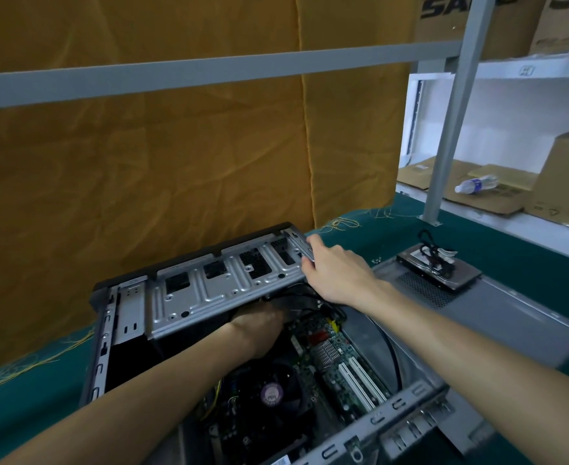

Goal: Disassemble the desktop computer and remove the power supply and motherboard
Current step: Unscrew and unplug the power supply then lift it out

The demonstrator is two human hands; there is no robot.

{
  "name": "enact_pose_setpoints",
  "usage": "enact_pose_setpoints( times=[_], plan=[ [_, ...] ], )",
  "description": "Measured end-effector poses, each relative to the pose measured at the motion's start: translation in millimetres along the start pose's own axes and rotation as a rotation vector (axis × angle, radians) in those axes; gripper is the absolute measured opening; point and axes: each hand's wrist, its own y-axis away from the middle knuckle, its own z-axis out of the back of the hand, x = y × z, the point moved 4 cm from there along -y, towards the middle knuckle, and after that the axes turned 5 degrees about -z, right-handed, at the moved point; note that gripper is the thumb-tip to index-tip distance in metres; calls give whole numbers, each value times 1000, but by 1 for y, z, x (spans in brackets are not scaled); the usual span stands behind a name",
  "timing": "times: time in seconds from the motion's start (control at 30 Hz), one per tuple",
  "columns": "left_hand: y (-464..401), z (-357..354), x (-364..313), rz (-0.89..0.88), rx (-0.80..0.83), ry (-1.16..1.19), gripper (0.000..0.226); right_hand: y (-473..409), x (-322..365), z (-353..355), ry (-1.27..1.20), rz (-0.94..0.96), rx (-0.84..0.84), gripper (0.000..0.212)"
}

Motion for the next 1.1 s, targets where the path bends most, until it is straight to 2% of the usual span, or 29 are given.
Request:
enact_pose_setpoints(
  times=[0.13, 0.27, 0.47, 0.63, 0.83, 1.1],
  plan=[
    [0, 0, 0, -29, -49, -47, 47, 0, 0, 1, -2, -1, -1, 34],
    [-8, -3, -8, -3, -17, -167, 41, 1, 2, 0, 17, 2, -15, 35],
    [-4, -4, 0, -85, 4, -341, 30, 2, 2, -1, 9, -6, -2, 37],
    [-3, -5, 7, 48, -3, -138, 29, 3, 1, -1, -4, -7, -7, 38],
    [-5, -8, 14, 97, 41, 65, 29, 3, 0, -1, -16, -6, -7, 37],
    [-3, -5, 6, 33, 67, -139, 32, 3, 0, 0, -18, 0, -5, 36]
  ],
)
